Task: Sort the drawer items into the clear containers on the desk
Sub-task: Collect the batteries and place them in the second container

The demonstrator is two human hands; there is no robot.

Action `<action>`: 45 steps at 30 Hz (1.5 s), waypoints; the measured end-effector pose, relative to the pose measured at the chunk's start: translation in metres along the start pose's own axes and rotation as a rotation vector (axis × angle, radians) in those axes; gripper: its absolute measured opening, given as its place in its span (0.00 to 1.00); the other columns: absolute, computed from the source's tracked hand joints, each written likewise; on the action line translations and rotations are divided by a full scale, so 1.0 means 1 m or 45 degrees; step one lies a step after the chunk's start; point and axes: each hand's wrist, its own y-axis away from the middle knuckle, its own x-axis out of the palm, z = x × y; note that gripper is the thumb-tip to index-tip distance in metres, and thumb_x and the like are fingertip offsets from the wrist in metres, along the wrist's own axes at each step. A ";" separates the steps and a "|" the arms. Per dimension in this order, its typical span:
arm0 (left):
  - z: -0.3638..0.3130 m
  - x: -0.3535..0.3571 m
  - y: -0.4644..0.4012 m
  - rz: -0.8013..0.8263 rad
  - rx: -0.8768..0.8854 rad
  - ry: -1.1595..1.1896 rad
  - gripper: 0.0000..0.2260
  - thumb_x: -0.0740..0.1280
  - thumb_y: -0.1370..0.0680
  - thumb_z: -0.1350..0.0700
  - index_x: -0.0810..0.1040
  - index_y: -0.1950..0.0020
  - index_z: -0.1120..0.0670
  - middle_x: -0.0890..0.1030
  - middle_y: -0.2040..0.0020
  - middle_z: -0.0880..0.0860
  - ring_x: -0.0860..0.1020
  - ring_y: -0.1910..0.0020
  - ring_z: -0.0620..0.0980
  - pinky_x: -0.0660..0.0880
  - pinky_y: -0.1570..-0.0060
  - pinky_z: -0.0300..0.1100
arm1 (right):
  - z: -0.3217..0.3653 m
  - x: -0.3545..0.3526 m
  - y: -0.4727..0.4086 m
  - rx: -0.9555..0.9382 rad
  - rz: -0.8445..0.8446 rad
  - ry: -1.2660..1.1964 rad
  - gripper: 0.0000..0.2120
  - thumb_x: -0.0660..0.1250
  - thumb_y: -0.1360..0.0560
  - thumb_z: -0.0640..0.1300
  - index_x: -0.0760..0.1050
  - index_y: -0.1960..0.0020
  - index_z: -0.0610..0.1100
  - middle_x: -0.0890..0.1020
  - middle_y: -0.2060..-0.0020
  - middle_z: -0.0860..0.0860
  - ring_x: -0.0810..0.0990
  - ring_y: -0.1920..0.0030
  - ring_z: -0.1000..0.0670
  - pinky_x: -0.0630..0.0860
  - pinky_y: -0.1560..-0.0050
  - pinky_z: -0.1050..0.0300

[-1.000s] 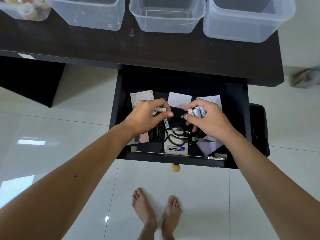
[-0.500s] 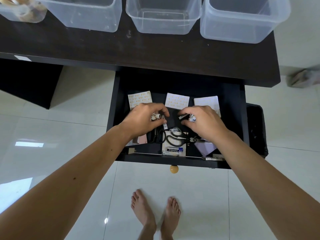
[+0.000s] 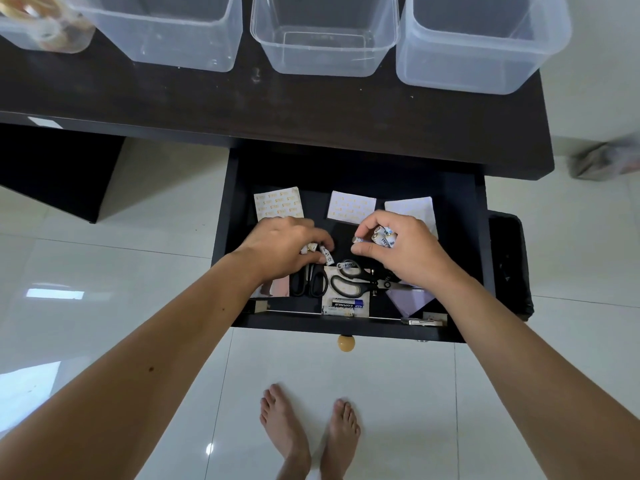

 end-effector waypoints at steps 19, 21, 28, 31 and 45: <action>-0.006 -0.005 0.004 -0.209 -0.174 0.572 0.09 0.67 0.16 0.50 0.72 0.37 0.49 0.80 0.47 0.49 0.80 0.50 0.51 0.80 0.50 0.54 | 0.000 -0.001 -0.001 0.019 0.228 -0.008 0.09 0.84 0.30 0.45 0.84 0.58 0.53 0.85 0.63 0.58 0.81 0.63 0.61 0.76 0.58 0.62; -0.006 -0.004 0.004 -0.229 -0.152 0.618 0.11 0.65 0.15 0.52 0.71 0.32 0.46 0.79 0.42 0.48 0.79 0.42 0.48 0.80 0.46 0.50 | 0.002 0.004 -0.001 -0.022 0.286 0.019 0.11 0.84 0.30 0.45 0.87 0.52 0.55 0.87 0.56 0.63 0.83 0.54 0.63 0.77 0.49 0.65; -0.006 -0.004 0.005 -0.178 -0.118 0.622 0.11 0.65 0.15 0.49 0.77 0.33 0.40 0.81 0.35 0.44 0.78 0.38 0.44 0.77 0.39 0.45 | 0.002 0.015 -0.005 -0.128 0.276 0.120 0.09 0.84 0.31 0.47 0.88 0.53 0.56 0.83 0.55 0.57 0.82 0.51 0.58 0.78 0.46 0.57; -0.008 -0.005 0.007 -0.207 -0.137 0.714 0.05 0.69 0.16 0.49 0.80 0.41 0.44 0.82 0.47 0.41 0.79 0.51 0.38 0.75 0.51 0.38 | 0.007 0.007 0.001 -0.079 0.188 -0.019 0.08 0.84 0.30 0.49 0.86 0.55 0.55 0.84 0.58 0.59 0.81 0.58 0.59 0.77 0.54 0.63; -0.044 0.006 -0.022 0.116 -0.059 0.686 0.04 0.77 0.23 0.49 0.83 0.52 0.45 0.85 0.52 0.42 0.82 0.52 0.41 0.81 0.47 0.48 | 0.004 -0.068 0.036 0.059 -0.197 -0.686 0.06 0.77 0.23 0.36 0.81 0.50 0.39 0.83 0.60 0.46 0.87 0.59 0.45 0.78 0.69 0.56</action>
